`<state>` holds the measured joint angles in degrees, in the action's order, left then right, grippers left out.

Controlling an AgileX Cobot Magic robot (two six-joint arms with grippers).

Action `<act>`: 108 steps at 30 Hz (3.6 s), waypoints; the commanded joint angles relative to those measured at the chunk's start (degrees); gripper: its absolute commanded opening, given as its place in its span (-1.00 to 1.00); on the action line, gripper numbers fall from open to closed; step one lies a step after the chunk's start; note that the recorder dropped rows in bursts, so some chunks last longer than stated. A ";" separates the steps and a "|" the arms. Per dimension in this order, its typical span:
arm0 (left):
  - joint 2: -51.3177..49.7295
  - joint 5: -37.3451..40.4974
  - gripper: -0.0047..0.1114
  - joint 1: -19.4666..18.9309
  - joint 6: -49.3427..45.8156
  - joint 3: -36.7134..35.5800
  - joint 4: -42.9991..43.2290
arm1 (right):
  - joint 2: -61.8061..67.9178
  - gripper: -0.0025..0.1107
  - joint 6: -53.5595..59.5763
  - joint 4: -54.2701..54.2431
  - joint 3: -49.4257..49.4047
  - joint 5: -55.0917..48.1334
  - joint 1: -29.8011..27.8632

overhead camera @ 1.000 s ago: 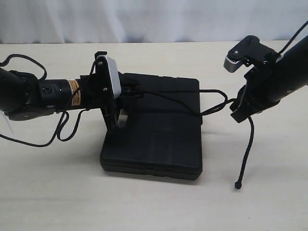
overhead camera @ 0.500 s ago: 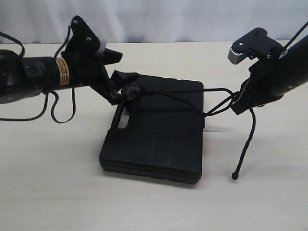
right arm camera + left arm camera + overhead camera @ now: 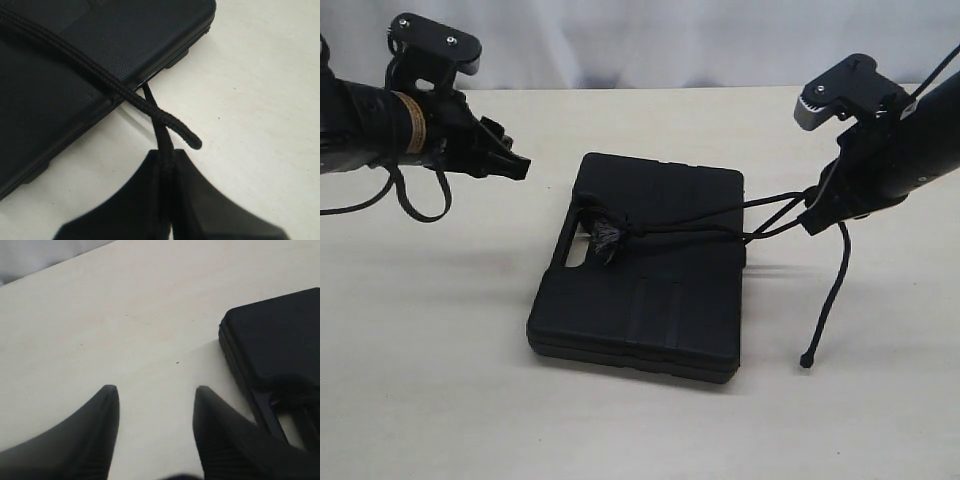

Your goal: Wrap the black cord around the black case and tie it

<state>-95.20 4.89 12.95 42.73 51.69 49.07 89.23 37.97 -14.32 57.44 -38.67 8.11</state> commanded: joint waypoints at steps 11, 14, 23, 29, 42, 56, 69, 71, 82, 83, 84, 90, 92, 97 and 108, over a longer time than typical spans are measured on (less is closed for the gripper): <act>-17.63 15.80 -0.16 8.50 -36.70 14.13 -42.29 | -0.60 -0.88 -0.38 0.25 -0.12 0.93 0.05; -19.76 26.29 -0.16 6.71 -61.55 20.07 -67.53 | -0.60 -0.88 -0.84 0.25 -0.12 0.69 0.05; -21.28 29.85 -0.16 6.26 -62.26 21.13 -69.42 | -0.60 -0.88 -1.42 0.25 -0.12 0.25 0.05; -24.50 28.80 -0.16 6.26 -61.53 21.13 -69.33 | -0.60 -0.88 -2.36 0.25 -0.12 -0.20 0.05; -22.59 30.71 -0.92 -4.77 -54.45 21.13 -69.42 | -4.06 -0.88 -19.30 12.85 2.44 -1.97 -6.29; -22.44 33.30 -0.92 -14.31 -51.68 21.03 -69.75 | -3.62 -0.88 -19.33 12.85 2.44 1.83 -20.05; -22.44 29.54 -0.92 -14.56 -44.13 21.03 -69.21 | 1.26 -0.88 -20.28 15.15 2.44 6.94 -21.63; -22.44 28.58 -0.92 -14.56 -43.71 21.03 -69.21 | 2.34 -0.88 -22.09 16.32 2.44 8.41 -21.63; -22.44 24.78 -0.92 -14.56 -42.30 21.03 -69.21 | 7.86 -0.88 -33.32 25.78 3.31 11.65 -21.63; -22.44 24.45 -0.92 -14.56 -42.04 21.03 -69.21 | 8.25 -0.88 -33.32 25.78 3.79 11.19 -21.63; -22.44 24.21 -0.92 -14.56 -41.55 21.03 -69.21 | 8.80 -0.88 -33.46 25.78 4.27 10.78 -21.63; -22.44 22.16 -0.92 -14.56 -40.75 21.03 -69.21 | 11.15 -0.88 -34.09 25.78 5.83 10.25 -21.63; -22.44 21.60 -0.92 -14.93 -40.45 21.03 -69.21 | 12.09 -0.88 -34.09 25.78 6.56 9.87 -21.63; -22.44 21.37 -0.92 -15.53 -39.43 21.03 -69.10 | 12.94 -0.88 -34.09 25.78 7.29 9.93 -21.63; -22.44 20.92 -0.92 -15.53 -39.43 21.03 -66.05 | 12.94 -0.88 -34.09 25.78 7.24 9.91 -21.63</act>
<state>-118.29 32.19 1.23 -1.74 72.57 -21.75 102.60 5.18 3.92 63.97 -29.38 -10.65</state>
